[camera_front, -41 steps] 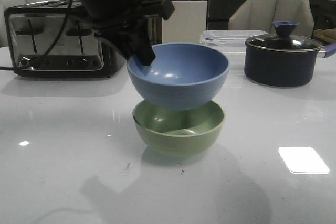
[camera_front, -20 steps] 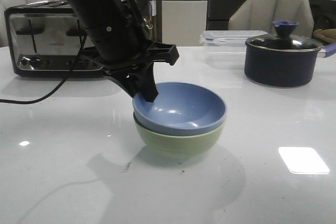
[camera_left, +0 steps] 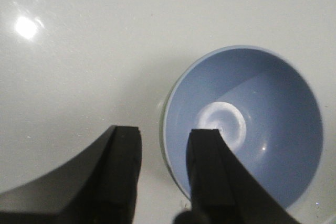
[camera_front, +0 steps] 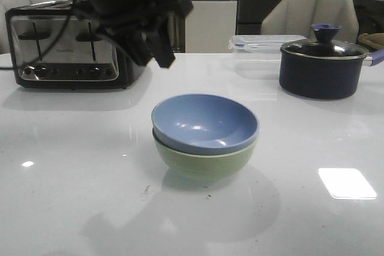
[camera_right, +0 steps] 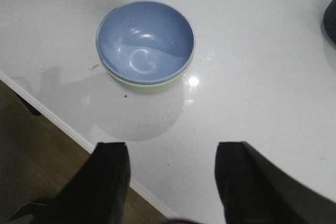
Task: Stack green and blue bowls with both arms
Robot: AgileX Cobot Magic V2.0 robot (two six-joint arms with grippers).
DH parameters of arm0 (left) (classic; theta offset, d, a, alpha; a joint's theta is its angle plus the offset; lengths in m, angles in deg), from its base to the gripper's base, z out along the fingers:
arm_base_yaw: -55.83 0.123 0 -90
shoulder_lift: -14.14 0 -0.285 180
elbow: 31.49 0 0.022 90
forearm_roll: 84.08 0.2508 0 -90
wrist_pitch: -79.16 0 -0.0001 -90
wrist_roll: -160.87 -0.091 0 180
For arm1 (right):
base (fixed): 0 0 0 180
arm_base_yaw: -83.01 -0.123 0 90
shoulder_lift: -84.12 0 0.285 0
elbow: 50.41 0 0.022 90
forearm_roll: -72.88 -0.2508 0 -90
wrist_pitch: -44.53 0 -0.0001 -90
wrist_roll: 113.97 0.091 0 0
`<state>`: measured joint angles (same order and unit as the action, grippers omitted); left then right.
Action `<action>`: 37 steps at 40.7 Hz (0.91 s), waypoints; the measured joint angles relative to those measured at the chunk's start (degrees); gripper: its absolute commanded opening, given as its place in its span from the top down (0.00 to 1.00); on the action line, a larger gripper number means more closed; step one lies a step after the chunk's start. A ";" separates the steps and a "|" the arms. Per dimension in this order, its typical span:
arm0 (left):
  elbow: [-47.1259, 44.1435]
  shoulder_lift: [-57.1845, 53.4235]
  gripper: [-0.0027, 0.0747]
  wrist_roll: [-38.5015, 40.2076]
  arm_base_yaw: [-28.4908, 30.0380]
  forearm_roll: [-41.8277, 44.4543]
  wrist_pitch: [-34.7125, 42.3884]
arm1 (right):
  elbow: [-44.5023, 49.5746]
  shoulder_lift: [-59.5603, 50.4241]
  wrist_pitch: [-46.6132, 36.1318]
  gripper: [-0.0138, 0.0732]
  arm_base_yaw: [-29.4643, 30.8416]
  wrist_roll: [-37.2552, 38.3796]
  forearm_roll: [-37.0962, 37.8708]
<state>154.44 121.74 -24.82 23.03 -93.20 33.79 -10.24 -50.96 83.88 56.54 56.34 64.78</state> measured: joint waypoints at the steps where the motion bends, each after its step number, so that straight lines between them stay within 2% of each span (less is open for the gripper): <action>1: 0.00 -1.68 0.55 0.00 0.00 0.40 -0.65 | 0.00 0.00 0.00 0.29 0.00 0.00 0.00; 13: -6.63 -21.47 0.55 0.00 0.00 4.71 -2.28 | 0.00 0.00 0.00 0.29 0.00 0.00 0.00; 37: -38.13 -60.10 0.55 0.00 0.00 8.38 -3.28 | 0.00 0.00 0.00 0.29 0.00 0.00 0.00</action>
<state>116.31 61.64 -24.82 23.03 -84.83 30.51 -10.24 -50.96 83.88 56.54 56.34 64.78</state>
